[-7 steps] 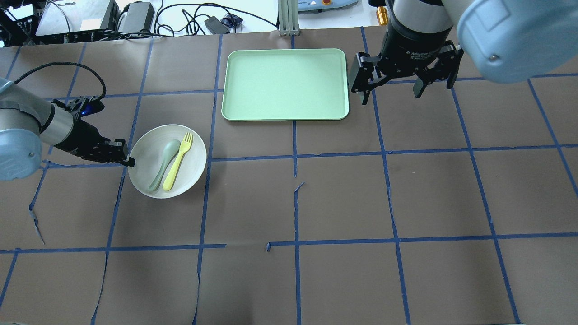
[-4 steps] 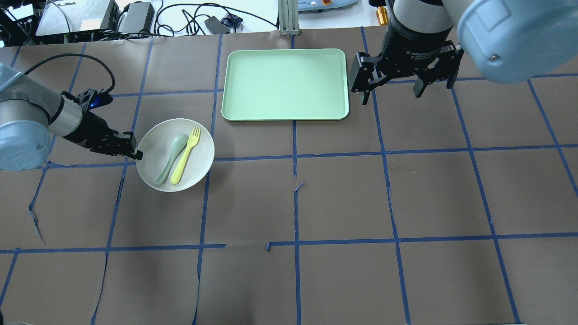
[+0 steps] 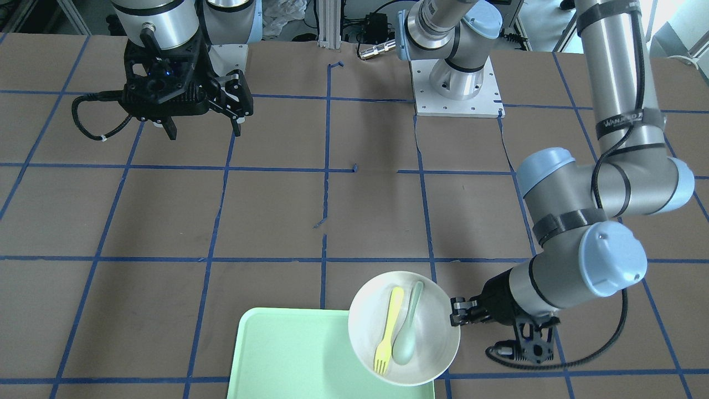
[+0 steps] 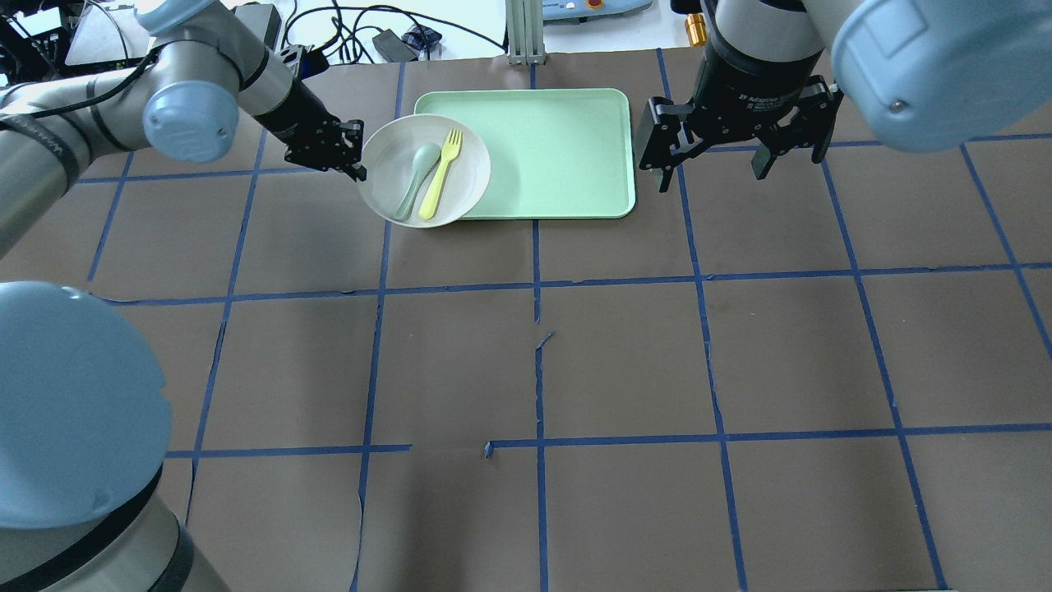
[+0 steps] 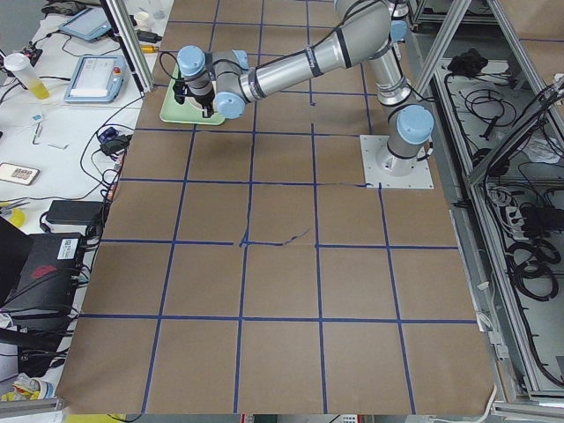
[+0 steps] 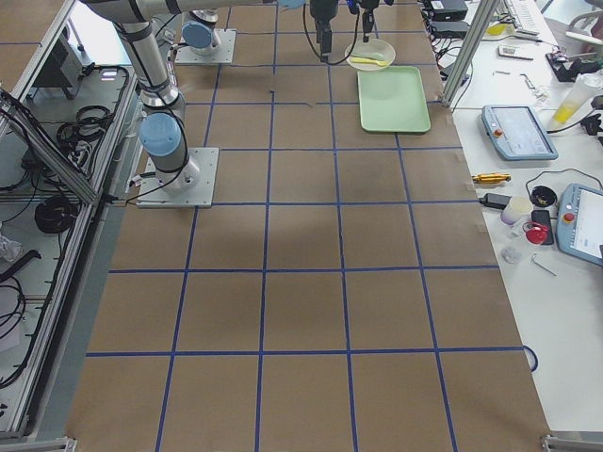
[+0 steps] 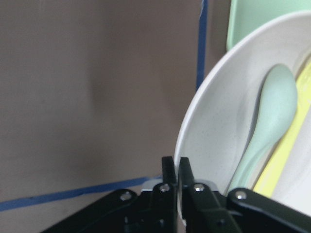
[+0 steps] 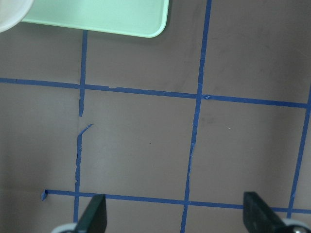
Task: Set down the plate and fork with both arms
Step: 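Carry the plate with the left gripper and lower it onto the green tray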
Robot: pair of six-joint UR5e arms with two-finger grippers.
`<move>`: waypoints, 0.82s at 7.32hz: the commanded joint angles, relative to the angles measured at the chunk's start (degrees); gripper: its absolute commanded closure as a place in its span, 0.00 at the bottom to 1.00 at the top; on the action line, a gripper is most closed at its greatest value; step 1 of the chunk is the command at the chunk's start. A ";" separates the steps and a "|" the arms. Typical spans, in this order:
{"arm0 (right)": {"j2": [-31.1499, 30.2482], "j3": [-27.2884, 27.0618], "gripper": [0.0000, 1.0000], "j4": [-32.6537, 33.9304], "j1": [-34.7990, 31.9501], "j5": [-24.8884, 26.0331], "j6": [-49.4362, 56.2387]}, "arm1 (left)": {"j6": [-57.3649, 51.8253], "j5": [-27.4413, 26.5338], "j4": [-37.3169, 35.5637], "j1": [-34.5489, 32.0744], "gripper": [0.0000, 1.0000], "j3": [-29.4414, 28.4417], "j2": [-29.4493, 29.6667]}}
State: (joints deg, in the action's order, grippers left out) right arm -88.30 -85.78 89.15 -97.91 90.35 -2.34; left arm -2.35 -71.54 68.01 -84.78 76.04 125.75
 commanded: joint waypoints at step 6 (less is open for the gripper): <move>0.05 -0.09 0.00 0.15 0.00 0.00 -0.03 | 11.84 1.14 -0.25 -8.81 1.00 -21.73 18.03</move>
State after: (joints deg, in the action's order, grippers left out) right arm -88.28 -85.92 89.31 -97.91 90.35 -2.37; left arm 8.34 -70.37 67.87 -92.78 54.93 142.78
